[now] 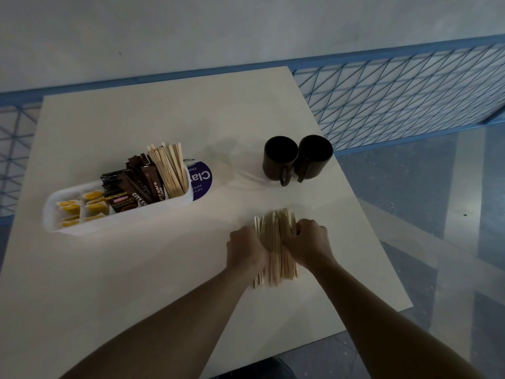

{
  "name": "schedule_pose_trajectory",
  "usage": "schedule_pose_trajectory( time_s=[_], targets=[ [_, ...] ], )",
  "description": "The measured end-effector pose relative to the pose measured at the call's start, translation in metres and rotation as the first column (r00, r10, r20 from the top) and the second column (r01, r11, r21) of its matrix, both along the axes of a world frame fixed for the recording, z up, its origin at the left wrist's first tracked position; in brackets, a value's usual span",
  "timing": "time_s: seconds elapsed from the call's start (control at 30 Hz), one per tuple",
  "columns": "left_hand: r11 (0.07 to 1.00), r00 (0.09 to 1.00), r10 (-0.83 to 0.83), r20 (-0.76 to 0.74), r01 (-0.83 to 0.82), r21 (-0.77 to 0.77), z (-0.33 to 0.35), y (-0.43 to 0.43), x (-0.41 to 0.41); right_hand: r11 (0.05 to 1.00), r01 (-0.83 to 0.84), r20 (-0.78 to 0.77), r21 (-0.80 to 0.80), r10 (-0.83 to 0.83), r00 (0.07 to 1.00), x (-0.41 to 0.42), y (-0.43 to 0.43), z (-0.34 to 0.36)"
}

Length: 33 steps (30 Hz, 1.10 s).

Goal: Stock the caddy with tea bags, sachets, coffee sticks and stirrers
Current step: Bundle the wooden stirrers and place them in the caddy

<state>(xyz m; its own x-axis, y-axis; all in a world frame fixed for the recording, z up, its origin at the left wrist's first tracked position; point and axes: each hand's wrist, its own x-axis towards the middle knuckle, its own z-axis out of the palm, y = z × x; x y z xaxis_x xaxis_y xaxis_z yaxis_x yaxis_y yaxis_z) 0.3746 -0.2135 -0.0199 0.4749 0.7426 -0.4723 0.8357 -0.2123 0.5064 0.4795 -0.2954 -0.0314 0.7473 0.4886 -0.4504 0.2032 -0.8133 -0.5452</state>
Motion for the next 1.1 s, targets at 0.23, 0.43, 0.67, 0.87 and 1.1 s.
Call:
schedule_pose_trajectory(
  time_s=[0.23, 0.43, 0.67, 0.87, 1.1],
  targets=[
    [0.99, 0.999, 0.035, 0.023, -0.032, -0.139, 0.002, 0.012, -0.003, 0.999, 0.05, -0.083, -0.008, -0.05, 0.995, 0.006, 0.0, 0.0],
    [0.975, 1.0, 0.01, 0.01, -0.008, -0.221, 0.002, 0.021, -0.003, 0.997, 0.056, -0.162, -0.056, -0.064, 0.985, 0.011, 0.003, 0.004],
    [0.924, 0.995, 0.096, 0.015, -0.084, -0.374, 0.009, 0.035, -0.002, 0.998, -0.026, -0.225, -0.054, 0.013, 0.974, 0.008, 0.011, 0.011],
    [0.847, 0.96, 0.215, 0.179, -0.092, -0.524, 0.029, 0.061, -0.006, 0.993, -0.114, -0.246, 0.043, 0.121, 0.962, -0.003, 0.04, 0.023],
    [0.835, 0.849, 0.371, 0.375, -0.129, -0.535, 0.062, 0.112, -0.026, 0.966, -0.003, -0.305, 0.257, 0.084, 0.949, -0.023, 0.101, 0.035]
  ],
)
